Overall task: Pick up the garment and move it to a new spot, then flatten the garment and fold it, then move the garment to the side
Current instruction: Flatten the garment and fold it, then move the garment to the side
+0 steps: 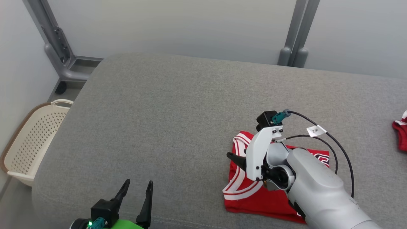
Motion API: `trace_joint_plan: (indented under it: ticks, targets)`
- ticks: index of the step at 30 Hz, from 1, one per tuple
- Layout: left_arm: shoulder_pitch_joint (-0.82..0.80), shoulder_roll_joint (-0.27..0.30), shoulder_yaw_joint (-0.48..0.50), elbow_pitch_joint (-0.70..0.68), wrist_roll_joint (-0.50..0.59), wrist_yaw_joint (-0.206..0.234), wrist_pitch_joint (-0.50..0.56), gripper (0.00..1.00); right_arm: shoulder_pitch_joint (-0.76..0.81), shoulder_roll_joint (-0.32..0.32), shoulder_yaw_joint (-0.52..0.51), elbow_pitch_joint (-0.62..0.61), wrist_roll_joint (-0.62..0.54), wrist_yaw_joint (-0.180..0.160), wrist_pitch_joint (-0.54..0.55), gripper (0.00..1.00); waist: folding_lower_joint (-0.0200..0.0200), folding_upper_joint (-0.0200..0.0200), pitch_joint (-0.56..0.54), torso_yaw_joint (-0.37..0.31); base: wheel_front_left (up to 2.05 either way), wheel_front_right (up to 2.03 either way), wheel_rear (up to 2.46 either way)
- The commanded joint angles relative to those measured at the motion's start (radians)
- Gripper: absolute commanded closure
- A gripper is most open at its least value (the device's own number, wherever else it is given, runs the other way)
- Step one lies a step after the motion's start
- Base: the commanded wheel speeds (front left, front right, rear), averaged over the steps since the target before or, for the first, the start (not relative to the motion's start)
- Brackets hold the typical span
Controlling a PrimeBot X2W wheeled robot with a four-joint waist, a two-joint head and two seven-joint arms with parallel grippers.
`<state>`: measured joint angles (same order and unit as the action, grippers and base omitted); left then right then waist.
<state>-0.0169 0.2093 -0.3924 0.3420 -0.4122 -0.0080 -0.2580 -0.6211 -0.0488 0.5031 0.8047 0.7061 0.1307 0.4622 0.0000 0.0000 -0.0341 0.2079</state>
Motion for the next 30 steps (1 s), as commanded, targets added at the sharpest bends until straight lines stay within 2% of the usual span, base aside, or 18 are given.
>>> trace_joint_plan:
  ticks: [1,3,5,7,8,13,14,15,19,22,28,30]
  targets:
    - [0.004,0.003,0.003,-0.005,-0.002,0.005,-0.008,0.00,-0.007,-0.003,0.015,-0.017,0.012,0.000,0.006,0.00,0.0000,0.0000,-0.002,-0.021,0.00,0.00,0.00]
    - [0.003,-0.001,0.002,-0.007,-0.003,0.007,-0.008,0.00,-0.002,-0.003,0.019,-0.038,0.019,0.000,0.018,0.00,0.0000,0.0000,-0.004,-0.034,0.00,0.00,0.00]
    - [0.004,-0.004,0.005,-0.009,-0.005,0.009,-0.008,0.00,0.000,-0.010,-0.003,-0.033,-0.027,0.000,0.027,0.00,0.0000,0.0000,-0.005,-0.048,0.00,0.00,0.00]
    - [0.007,-0.006,0.007,-0.011,-0.006,0.011,-0.009,0.00,0.006,-0.052,-0.050,-0.017,-0.092,-0.001,0.033,0.00,0.0000,0.0000,-0.006,-0.063,0.00,0.00,0.00]
    - [0.007,-0.006,0.007,-0.011,-0.006,0.011,-0.009,0.00,0.006,-0.052,-0.050,-0.017,-0.092,-0.001,0.033,0.00,0.0000,0.0000,-0.006,-0.063,0.00,0.00,0.00]
    - [0.020,-0.011,0.018,-0.020,-0.008,0.020,-0.007,0.00,0.062,-0.117,-0.264,0.003,-0.231,0.000,0.067,0.00,0.0000,0.0000,-0.005,-0.097,0.00,0.00,0.00]
    - [0.022,-0.012,0.022,-0.023,-0.008,0.023,-0.007,0.00,0.094,-0.125,-0.357,-0.017,-0.281,0.000,0.087,0.00,0.0000,0.0000,-0.002,-0.111,0.00,0.00,0.00]
    - [0.022,-0.012,0.024,-0.025,-0.007,0.022,-0.008,0.00,0.114,-0.125,-0.400,-0.033,-0.303,0.000,0.097,0.00,0.0000,0.0000,0.000,-0.117,0.00,0.00,0.00]
    - [0.015,-0.017,0.031,-0.033,0.000,0.019,-0.007,0.00,0.200,-0.089,-0.554,-0.134,-0.400,0.000,0.154,0.00,0.0000,0.0000,0.011,-0.139,0.00,0.00,0.00]
    - [0.005,-0.018,0.034,-0.034,0.007,0.012,-0.007,0.00,0.260,-0.048,-0.631,-0.234,-0.457,0.000,0.210,0.00,0.0000,0.0000,0.021,-0.148,0.00,0.00,0.00]
    - [-0.016,-0.022,0.036,-0.032,0.018,0.003,-0.007,0.00,0.353,-0.005,-0.693,-0.407,-0.501,0.000,0.303,0.00,0.0000,0.0000,0.041,-0.150,0.00,0.00,0.00]
    - [-0.022,-0.022,0.035,-0.030,0.022,-0.001,-0.007,0.00,0.371,-0.002,-0.687,-0.433,-0.468,0.000,0.320,0.00,0.0000,0.0000,0.049,-0.146,0.00,0.00,0.00]
